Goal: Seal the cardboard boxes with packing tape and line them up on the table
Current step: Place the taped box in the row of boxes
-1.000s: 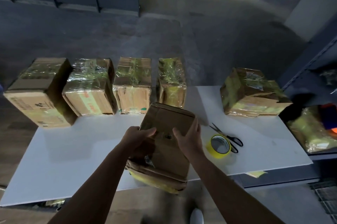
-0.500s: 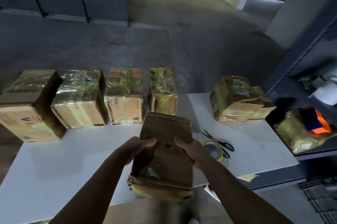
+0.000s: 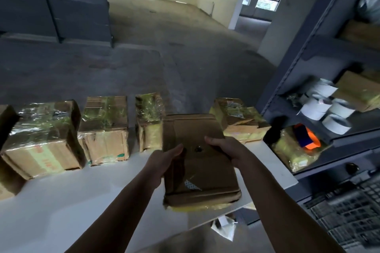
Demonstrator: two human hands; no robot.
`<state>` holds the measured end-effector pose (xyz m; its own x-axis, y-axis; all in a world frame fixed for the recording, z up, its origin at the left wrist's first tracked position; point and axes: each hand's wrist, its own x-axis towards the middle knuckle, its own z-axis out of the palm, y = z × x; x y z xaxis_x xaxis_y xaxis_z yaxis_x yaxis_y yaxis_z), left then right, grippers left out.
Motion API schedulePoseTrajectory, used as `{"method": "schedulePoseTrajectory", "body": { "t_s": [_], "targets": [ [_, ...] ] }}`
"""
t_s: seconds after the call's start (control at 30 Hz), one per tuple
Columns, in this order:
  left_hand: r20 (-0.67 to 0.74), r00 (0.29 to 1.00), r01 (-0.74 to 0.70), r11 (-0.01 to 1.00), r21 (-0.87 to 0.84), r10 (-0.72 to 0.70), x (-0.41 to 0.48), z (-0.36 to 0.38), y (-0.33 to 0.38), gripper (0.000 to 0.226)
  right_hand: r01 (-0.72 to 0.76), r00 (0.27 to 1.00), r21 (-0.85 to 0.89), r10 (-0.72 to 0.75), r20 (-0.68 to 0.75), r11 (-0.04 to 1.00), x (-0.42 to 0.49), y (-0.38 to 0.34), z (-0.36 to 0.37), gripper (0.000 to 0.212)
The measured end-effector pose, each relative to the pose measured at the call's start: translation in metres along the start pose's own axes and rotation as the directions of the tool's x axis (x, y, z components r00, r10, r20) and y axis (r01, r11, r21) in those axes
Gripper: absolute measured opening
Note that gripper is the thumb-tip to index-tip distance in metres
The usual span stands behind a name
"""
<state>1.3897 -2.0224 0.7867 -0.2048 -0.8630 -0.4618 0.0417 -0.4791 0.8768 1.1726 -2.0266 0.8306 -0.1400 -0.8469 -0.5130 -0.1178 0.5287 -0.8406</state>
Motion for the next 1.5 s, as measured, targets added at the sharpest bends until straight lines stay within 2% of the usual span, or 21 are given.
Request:
{"method": "schedulePoseTrajectory", "body": {
  "t_s": [0.27,0.47,0.57,0.67,0.83,0.9,1.0,1.13,1.23,1.27,1.3,1.4,1.5],
  "targets": [
    [-0.013,0.994,-0.11,0.978,-0.176,0.109,0.04,0.043,0.047,0.046,0.206,0.977,-0.02,-0.207,-0.055,0.978,0.03,-0.042,-0.045,0.043],
    [-0.044,0.992,-0.127,0.967,-0.222,0.12,0.091,0.071,0.079,0.04,0.267,0.955,-0.051,-0.271,-0.119,0.962,0.076,-0.068,-0.069,0.039],
    [-0.124,0.984,-0.148,0.97,-0.193,0.125,0.12,0.082,0.091,0.038,0.311,0.928,-0.167,-0.337,-0.158,0.936,0.108,-0.075,-0.079,0.054],
    [-0.17,0.978,-0.153,0.971,-0.184,0.122,0.143,0.089,0.098,0.048,0.309,0.919,-0.245,-0.355,-0.171,0.919,0.134,-0.081,-0.085,0.06],
    [-0.267,0.961,-0.115,0.984,-0.138,0.075,0.173,0.094,0.097,0.072,0.236,0.962,-0.327,-0.268,-0.054,0.915,0.175,-0.083,-0.093,0.06],
    [-0.311,0.948,-0.102,0.992,-0.076,0.073,0.182,0.095,0.095,0.069,0.24,0.962,-0.323,-0.269,-0.047,0.916,0.189,-0.08,-0.094,0.063],
    [-0.441,0.892,-0.04,0.989,0.144,0.1,0.192,0.098,0.096,0.049,0.234,0.964,-0.305,-0.261,-0.05,0.923,0.204,-0.077,-0.094,0.066],
    [-0.514,0.825,-0.055,0.938,0.343,0.236,0.2,0.102,0.099,0.048,0.194,0.976,-0.303,-0.213,-0.032,0.933,0.217,-0.072,-0.088,0.066],
    [-0.445,0.87,-0.042,0.929,0.367,0.215,0.202,0.108,0.098,0.015,0.157,0.985,-0.338,-0.173,-0.02,0.928,0.226,-0.063,-0.084,0.056],
    [-0.405,0.894,-0.019,0.918,0.396,0.193,0.202,0.109,0.095,0.014,0.143,0.987,-0.37,-0.16,-0.014,0.918,0.227,-0.06,-0.083,0.055],
    [-0.36,0.915,-0.008,0.902,0.433,0.181,0.205,0.11,0.089,0.024,0.138,0.989,-0.406,-0.15,0.003,0.903,0.229,-0.058,-0.083,0.057],
    [-0.275,0.948,0.032,0.808,0.588,0.163,0.214,0.108,0.063,0.074,0.183,0.983,-0.516,-0.166,0.079,0.837,0.23,-0.054,-0.077,0.07],
    [-0.271,0.946,0.05,0.746,0.665,0.178,0.21,0.107,0.05,0.073,0.214,0.976,-0.642,-0.179,0.12,0.736,0.229,-0.053,-0.069,0.066]
  ]
}}
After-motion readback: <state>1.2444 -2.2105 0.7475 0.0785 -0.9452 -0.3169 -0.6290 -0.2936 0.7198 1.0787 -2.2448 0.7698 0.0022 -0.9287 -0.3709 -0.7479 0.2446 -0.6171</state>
